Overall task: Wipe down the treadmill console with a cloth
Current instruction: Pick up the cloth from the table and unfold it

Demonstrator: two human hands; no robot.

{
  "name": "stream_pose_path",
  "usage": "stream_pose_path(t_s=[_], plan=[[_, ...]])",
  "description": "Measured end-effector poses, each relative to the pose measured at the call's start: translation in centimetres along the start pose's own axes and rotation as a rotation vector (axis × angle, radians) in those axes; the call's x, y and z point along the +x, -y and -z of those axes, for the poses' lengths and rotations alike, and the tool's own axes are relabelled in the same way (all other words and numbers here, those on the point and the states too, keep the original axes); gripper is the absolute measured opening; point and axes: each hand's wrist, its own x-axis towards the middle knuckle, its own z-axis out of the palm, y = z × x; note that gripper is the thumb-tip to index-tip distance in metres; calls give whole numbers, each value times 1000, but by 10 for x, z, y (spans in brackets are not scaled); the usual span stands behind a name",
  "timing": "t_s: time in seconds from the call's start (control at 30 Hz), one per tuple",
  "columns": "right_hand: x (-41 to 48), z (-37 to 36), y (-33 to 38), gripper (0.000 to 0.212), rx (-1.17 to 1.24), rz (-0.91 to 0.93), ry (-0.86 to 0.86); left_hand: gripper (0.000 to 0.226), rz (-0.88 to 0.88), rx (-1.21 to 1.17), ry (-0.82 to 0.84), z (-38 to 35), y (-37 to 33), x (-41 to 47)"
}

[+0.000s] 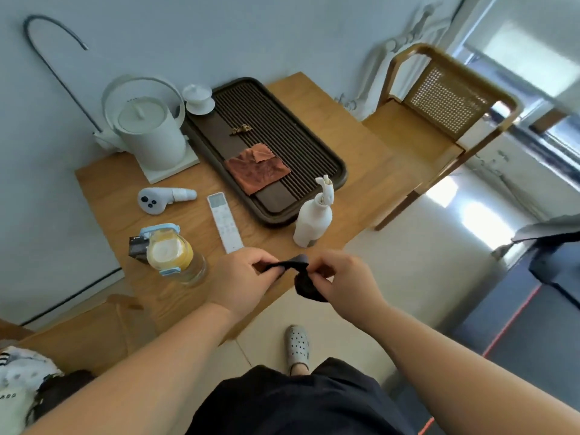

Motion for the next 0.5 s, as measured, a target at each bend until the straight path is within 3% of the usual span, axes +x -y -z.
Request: stream_pose_path(t_s=[0.1, 0.2, 0.3, 0.37, 0.5], plan=[[-42, 8, 8, 23, 38, -139, -105, 14, 6, -108, 142, 0, -16, -16], [-93, 20, 16, 23, 90, -226, -207, 5, -53, -177, 262, -6, -41, -37], [-147, 38, 23, 17, 101, -266, -319, 5, -115, -196, 395, -22, -64, -59], [-177, 50, 26, 25, 146, -324, -376, 4, -149, -190, 483, -33, -80, -68], [-246, 83, 15, 25, 139, -441, -564, 6, -406, -68, 653, -70, -131, -96]])
